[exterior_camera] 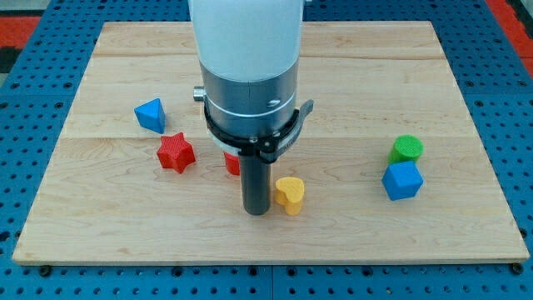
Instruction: Slightly move the red star towards the green star
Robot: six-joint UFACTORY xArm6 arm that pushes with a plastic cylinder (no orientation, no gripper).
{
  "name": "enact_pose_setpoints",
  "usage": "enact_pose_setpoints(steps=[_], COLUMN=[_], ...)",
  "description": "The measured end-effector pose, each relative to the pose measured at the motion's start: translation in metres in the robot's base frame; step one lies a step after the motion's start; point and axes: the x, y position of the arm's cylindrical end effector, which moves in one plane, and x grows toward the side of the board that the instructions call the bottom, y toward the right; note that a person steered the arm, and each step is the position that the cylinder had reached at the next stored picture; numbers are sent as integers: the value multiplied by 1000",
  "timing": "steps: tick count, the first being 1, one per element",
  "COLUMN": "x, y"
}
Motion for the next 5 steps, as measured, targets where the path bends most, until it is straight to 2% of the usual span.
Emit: enact_pose_setpoints(steps=[2,4,5], x=[-27,-35,-54], y=[-152,-147,-134])
